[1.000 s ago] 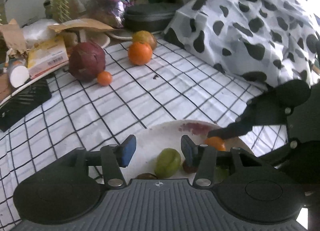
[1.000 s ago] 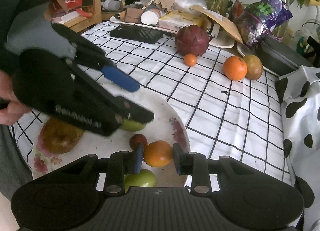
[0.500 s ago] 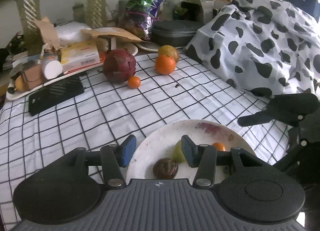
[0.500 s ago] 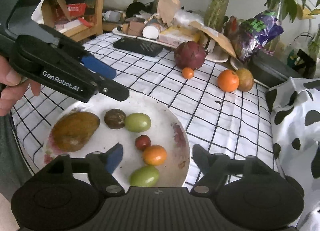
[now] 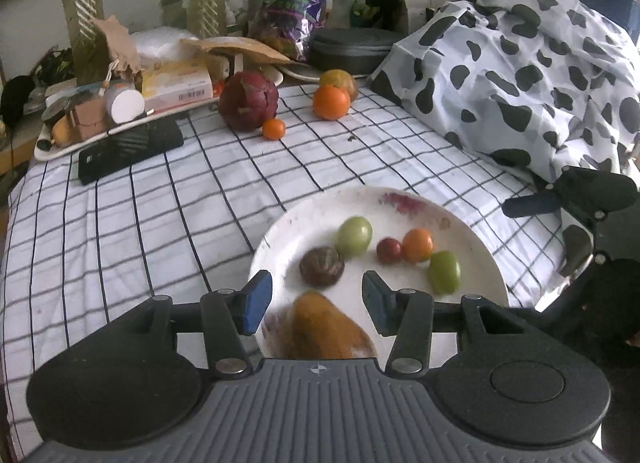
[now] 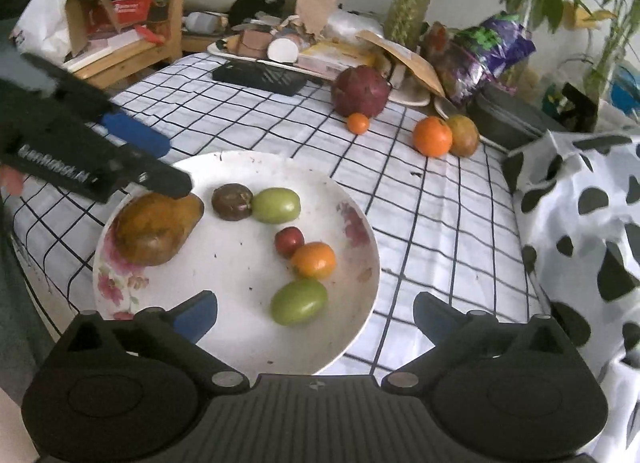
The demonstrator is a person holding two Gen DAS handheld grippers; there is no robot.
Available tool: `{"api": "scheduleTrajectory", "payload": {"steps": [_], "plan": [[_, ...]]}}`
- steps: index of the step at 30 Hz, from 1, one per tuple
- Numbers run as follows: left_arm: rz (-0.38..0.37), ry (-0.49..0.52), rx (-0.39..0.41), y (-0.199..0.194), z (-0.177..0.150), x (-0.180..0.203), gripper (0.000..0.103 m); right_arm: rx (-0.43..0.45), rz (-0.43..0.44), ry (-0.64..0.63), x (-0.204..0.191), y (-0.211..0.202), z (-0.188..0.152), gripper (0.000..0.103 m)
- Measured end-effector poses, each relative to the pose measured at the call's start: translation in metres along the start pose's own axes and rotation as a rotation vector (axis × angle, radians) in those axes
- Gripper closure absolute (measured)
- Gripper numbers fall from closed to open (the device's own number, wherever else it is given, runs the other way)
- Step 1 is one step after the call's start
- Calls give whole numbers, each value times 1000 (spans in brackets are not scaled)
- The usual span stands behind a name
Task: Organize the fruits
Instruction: 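Withdraw both open tools from the plate toward the remaining fruits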
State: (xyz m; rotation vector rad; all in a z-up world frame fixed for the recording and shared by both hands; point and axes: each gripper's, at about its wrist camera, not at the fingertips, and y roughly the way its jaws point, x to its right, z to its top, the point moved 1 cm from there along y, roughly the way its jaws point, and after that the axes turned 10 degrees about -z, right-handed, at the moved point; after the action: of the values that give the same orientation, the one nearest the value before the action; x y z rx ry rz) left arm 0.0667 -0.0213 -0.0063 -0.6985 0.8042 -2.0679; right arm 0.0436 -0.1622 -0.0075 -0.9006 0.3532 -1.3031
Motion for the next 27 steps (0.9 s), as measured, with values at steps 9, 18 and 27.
{"api": "scheduleTrajectory", "payload": {"steps": [9, 18, 27], "plan": [[10, 56, -35, 3, -12, 13, 55, -22, -17, 4, -6, -1, -3, 0], [12, 70, -46, 6, -12, 14, 54, -34, -26, -4, -7, 3, -4, 0], [17, 66, -41, 6, -11, 13, 54, -31, -36, 16, -5, 4, -3, 0]]}}
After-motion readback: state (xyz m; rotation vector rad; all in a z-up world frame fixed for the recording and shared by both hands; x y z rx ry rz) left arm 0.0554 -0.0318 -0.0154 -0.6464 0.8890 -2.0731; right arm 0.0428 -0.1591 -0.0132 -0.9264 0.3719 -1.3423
